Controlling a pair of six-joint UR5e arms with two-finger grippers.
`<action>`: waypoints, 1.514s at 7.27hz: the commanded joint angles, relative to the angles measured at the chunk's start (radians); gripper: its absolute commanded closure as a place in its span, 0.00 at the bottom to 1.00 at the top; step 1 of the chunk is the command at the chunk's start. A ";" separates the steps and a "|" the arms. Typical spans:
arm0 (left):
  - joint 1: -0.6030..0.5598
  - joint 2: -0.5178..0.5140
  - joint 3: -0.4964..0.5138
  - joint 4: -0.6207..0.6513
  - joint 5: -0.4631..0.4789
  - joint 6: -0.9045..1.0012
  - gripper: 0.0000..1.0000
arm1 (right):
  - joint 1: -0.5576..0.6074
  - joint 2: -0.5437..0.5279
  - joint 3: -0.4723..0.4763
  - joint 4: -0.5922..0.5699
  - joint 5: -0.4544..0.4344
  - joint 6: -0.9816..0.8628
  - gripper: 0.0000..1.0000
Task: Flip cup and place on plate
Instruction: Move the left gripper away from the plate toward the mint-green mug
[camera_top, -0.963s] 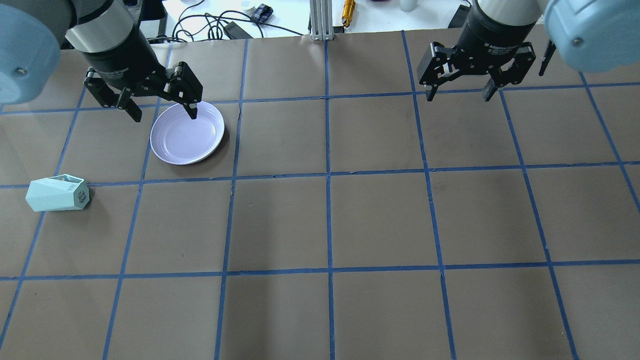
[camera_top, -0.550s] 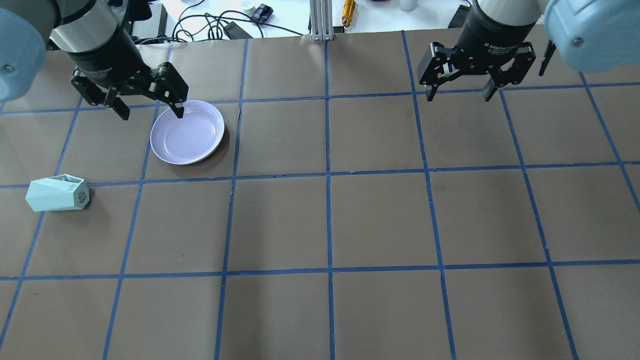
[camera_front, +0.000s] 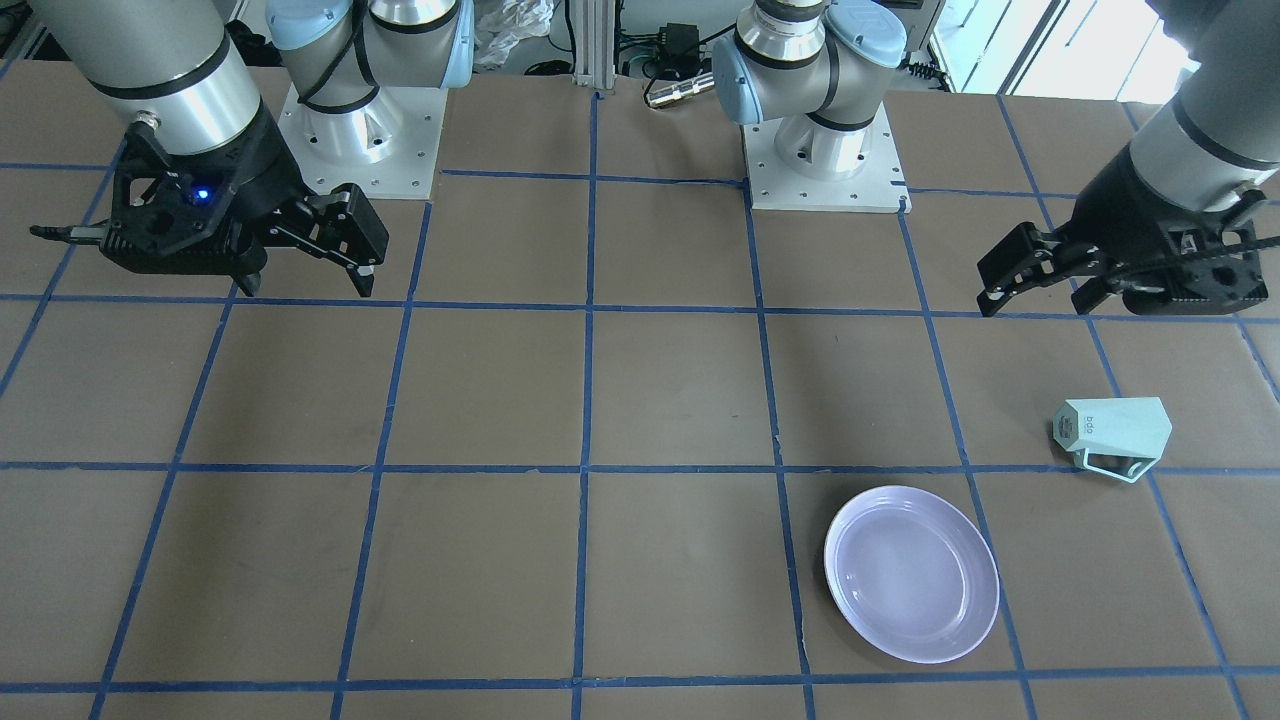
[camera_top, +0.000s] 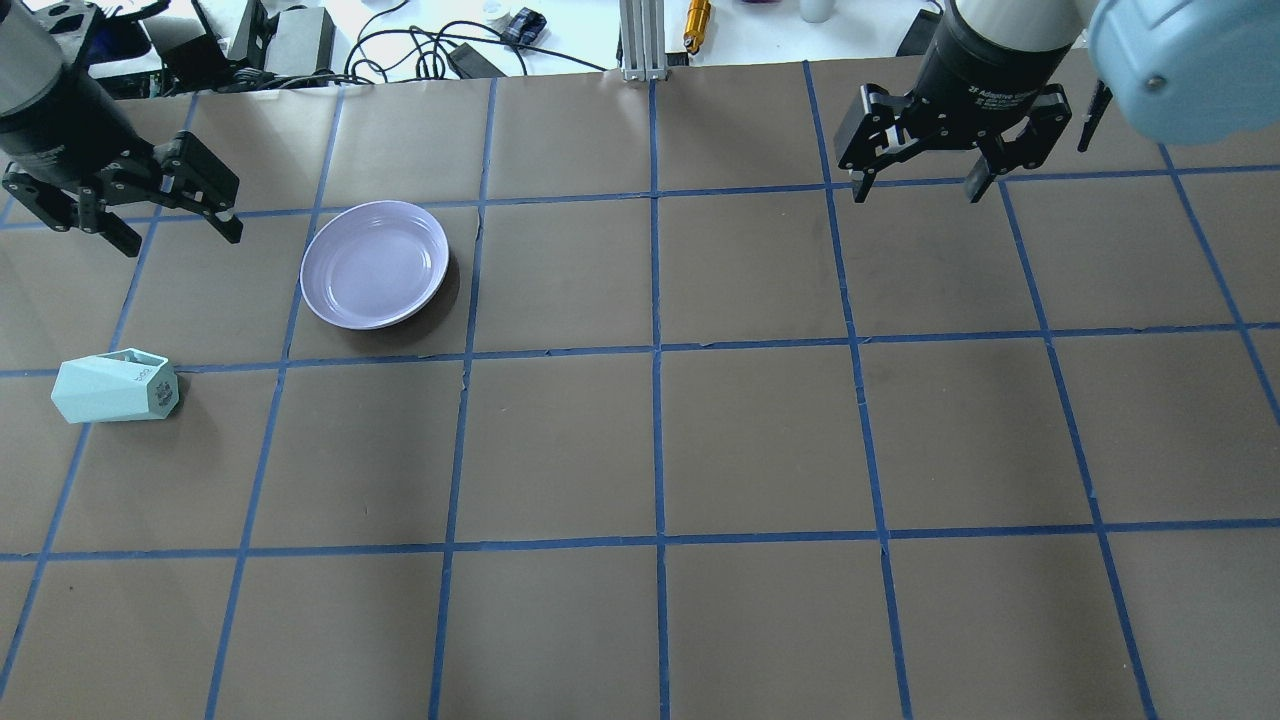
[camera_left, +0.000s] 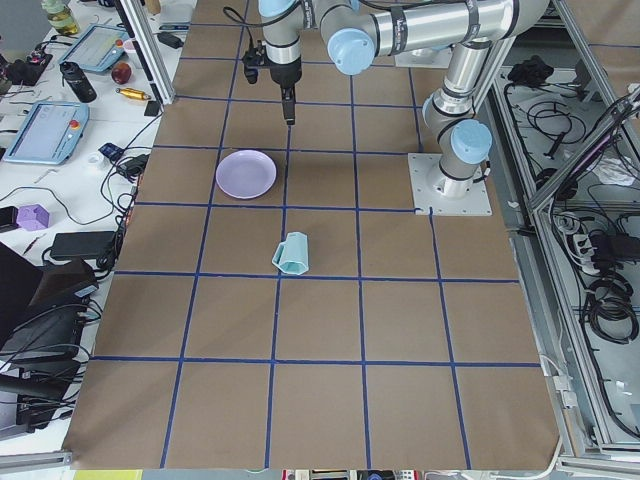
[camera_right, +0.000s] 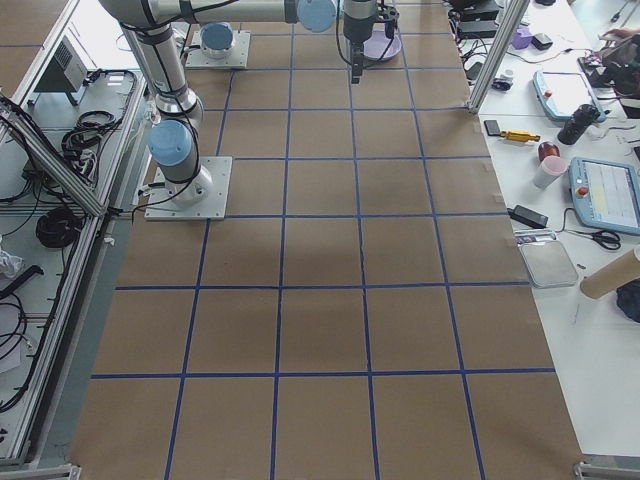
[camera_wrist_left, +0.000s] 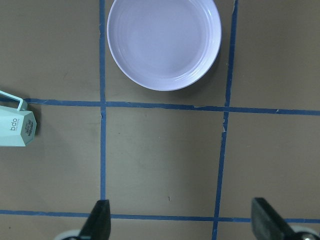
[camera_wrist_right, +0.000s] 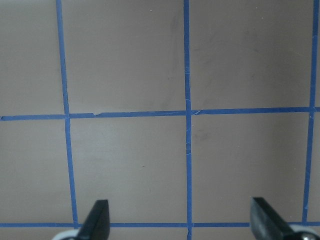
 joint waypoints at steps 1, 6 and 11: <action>0.133 -0.039 -0.001 -0.016 -0.108 0.082 0.00 | 0.000 0.000 0.000 0.000 0.000 0.000 0.00; 0.407 -0.212 0.020 0.030 -0.174 0.441 0.00 | 0.000 0.000 0.000 0.000 0.000 0.000 0.00; 0.524 -0.430 0.156 0.050 -0.214 0.634 0.00 | 0.000 0.000 0.000 -0.001 0.000 0.000 0.00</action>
